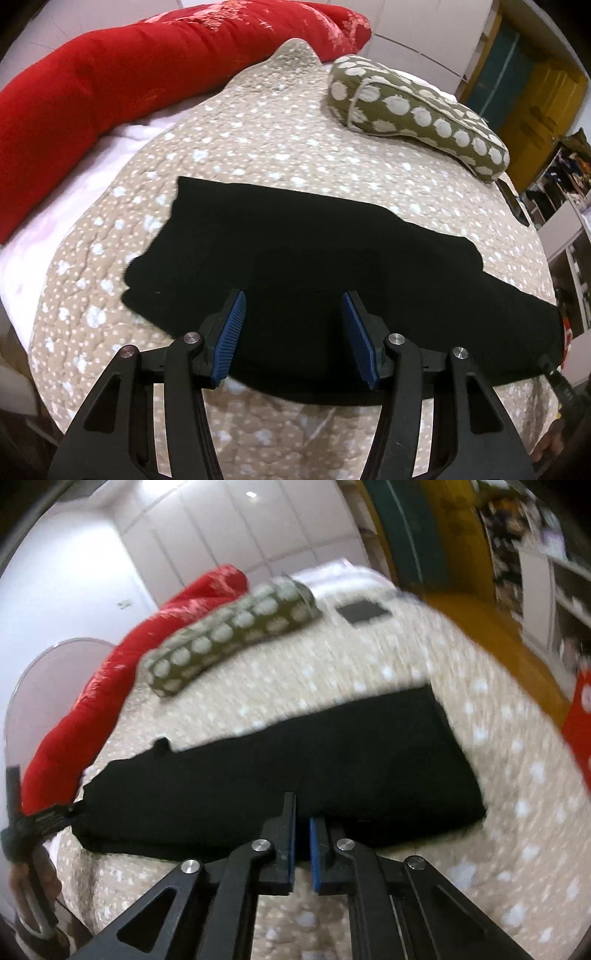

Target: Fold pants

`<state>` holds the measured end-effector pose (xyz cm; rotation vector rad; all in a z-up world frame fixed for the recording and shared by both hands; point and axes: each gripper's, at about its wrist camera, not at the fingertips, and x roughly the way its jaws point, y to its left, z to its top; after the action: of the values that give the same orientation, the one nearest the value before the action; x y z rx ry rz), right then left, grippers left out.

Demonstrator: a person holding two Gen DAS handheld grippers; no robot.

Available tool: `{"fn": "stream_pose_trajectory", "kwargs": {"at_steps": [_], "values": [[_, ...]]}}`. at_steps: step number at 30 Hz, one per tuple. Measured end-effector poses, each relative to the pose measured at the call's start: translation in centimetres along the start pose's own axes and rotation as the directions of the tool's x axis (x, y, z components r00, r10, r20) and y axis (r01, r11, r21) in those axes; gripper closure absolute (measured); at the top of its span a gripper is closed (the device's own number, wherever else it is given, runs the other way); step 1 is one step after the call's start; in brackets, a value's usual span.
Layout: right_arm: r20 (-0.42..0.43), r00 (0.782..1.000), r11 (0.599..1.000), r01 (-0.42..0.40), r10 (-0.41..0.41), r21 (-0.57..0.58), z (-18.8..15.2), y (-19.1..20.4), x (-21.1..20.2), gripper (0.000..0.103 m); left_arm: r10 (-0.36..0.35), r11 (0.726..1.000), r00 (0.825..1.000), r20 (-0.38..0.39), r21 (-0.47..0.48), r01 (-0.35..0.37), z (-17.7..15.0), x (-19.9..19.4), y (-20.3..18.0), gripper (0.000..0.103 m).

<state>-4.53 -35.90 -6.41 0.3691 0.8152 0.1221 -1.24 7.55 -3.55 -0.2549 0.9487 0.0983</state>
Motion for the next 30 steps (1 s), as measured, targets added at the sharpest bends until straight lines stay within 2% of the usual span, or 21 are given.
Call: {"fn": "stream_pose_trajectory", "kwargs": {"at_steps": [1,3,6,8,11,14,17,19,20,21,24,30], "values": [[-0.044,0.999,1.000,0.007,-0.007,0.015,-0.2,-0.3,0.6,0.096,0.007,1.000,1.000,0.005,0.001,-0.007,0.0,-0.1,0.3,0.049],[-0.059,0.998,1.000,-0.002,0.003,0.009,-0.5,-0.2,0.2,0.088,0.014,1.000,1.000,0.011,0.000,-0.014,0.0,-0.1,0.6,0.049],[-0.079,0.995,0.993,-0.069,0.062,-0.099,-0.9,2.1,-0.9,0.082,0.018,1.000,1.000,0.007,-0.012,-0.018,0.0,0.3,0.9,0.049],[-0.118,0.987,0.977,-0.129,0.109,-0.172,-1.4,4.4,-0.9,0.082,0.023,1.000,1.000,0.009,-0.013,-0.023,-0.1,0.4,0.8,0.049],[-0.153,0.958,0.925,-0.276,0.243,-0.259,-1.9,8.4,0.0,0.082,0.029,1.000,1.000,0.011,-0.007,-0.029,-0.2,0.3,0.7,0.049],[-0.176,0.939,0.861,-0.342,0.296,-0.378,-2.5,13.2,1.6,0.082,0.048,0.999,0.999,0.023,0.015,-0.049,-0.1,0.4,0.5,0.049],[-0.182,0.933,0.803,-0.359,0.309,-0.476,-3.1,17.1,3.3,0.081,0.062,0.998,0.998,0.030,0.022,-0.063,0.0,0.5,0.5,0.049],[-0.193,0.926,0.778,-0.376,0.323,-0.504,-3.3,18.8,4.4,0.072,0.065,0.998,0.997,0.029,0.019,-0.066,0.1,0.6,0.7,0.049],[-0.199,0.924,0.764,-0.381,0.326,-0.521,-3.5,19.8,5.0,0.060,0.068,0.997,0.997,0.029,0.020,-0.068,0.1,0.5,0.7,0.049],[-0.201,0.924,0.754,-0.381,0.325,-0.535,-3.6,20.4,5.5,0.056,0.072,0.997,0.997,0.030,0.019,-0.072,0.1,0.5,0.8,0.049],[-0.223,0.918,0.718,-0.395,0.327,-0.573,-4.3,22.3,6.6,0.056,0.077,0.997,0.997,0.032,0.020,-0.077,0.3,0.3,1.1,0.049],[-0.227,0.928,0.644,-0.368,0.294,-0.671,-5.6,25.9,8.4,0.056,0.132,0.991,0.987,0.090,-0.024,-0.130,1.1,-1.4,3.4,0.049]]}}
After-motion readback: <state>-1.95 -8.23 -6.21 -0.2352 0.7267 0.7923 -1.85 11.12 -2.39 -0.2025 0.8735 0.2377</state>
